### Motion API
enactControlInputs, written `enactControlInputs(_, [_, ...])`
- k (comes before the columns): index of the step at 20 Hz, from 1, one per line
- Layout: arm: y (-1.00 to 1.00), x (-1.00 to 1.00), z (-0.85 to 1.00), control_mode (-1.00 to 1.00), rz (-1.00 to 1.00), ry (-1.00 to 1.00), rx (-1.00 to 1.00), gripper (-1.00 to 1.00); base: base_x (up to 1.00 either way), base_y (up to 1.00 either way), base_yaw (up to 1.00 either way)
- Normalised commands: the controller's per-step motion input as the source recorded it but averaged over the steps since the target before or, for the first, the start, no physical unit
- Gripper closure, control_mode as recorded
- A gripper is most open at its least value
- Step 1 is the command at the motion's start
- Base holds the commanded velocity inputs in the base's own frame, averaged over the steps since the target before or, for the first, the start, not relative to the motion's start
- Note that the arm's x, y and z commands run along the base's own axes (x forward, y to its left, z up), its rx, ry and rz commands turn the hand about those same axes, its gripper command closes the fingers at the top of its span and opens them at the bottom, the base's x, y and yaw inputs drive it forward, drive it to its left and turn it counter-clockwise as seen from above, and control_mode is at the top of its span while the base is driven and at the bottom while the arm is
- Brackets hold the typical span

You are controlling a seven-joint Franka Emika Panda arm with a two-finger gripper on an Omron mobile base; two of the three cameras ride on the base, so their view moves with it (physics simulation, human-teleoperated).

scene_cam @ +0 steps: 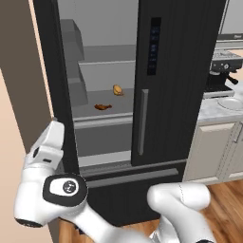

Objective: Place the chicken drumstick on the counter behind the older chicken drumstick on the same shelf of the fridge to maintain FIFO order. Close the fridge door when finished.

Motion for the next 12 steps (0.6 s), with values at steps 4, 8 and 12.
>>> enactControlInputs(4, [0.69,0.58,-0.45,-1.0,-0.01,0.04,-0.11,-1.0,0.0,0.0,0.0])
enactControlInputs(8, [0.71,0.67,-0.53,-1.0,-0.01,0.06,-0.12,-1.0,0.0,0.0,0.0])
enactControlInputs(12, [0.39,0.71,-0.52,-1.0,-0.04,0.07,-0.06,-1.0,0.0,0.0,0.0])
